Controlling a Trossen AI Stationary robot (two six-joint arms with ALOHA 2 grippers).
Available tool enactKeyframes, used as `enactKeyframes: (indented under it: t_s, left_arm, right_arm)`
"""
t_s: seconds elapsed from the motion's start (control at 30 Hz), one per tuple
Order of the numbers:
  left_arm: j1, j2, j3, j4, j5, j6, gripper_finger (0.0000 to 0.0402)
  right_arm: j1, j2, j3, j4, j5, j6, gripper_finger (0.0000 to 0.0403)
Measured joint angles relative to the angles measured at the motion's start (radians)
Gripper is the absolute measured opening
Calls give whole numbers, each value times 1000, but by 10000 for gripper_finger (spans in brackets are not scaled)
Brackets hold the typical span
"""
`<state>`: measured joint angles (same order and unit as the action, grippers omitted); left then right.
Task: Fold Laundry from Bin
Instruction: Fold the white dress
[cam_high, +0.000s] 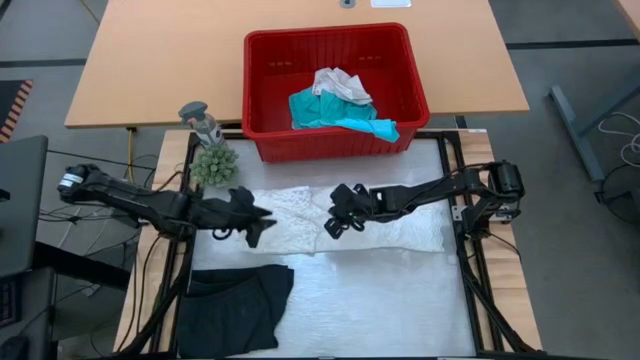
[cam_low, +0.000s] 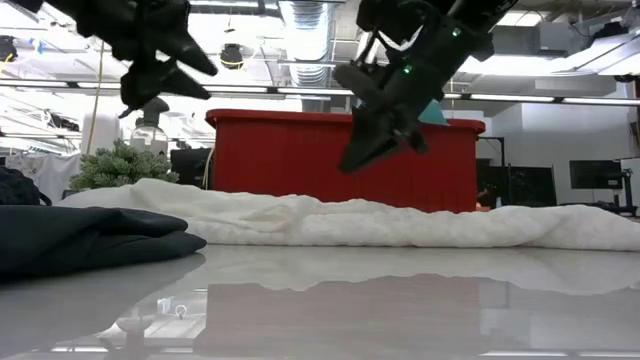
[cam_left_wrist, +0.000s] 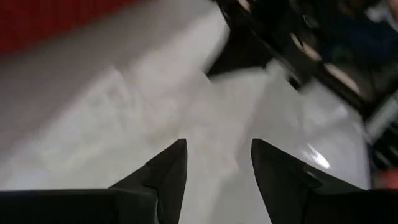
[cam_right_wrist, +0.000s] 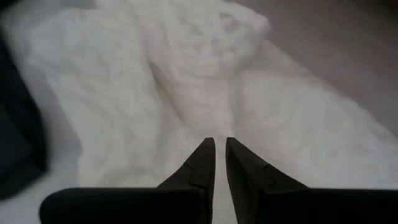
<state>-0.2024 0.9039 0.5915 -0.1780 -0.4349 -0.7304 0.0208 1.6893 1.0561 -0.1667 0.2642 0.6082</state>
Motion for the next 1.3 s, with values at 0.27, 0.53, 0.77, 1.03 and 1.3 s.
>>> enactKeyframes:
  t_s: [0.27, 0.53, 0.77, 1.03, 1.3]
  left_arm:
    - [30, 8, 0, 29, -71, 100, 167]
    - [98, 135, 0, 11, 162, 153, 168]
    - [136, 313, -8, 91, 263, 236, 168]
    - [215, 376, -43, 291, 348, 396, 167]
    - [420, 247, -151, 544, 634, 226, 166]
  right_arm:
    - [8, -17, 14, 89, -124, -122, 66]
    - [11, -16, 14, 96, -35, -77, 66]
    - [-9, -21, 13, 117, 4, -67, 66]
    - [-48, -29, 13, 441, -263, -287, 66]
    - [-133, -293, 14, 496, -395, -455, 66]
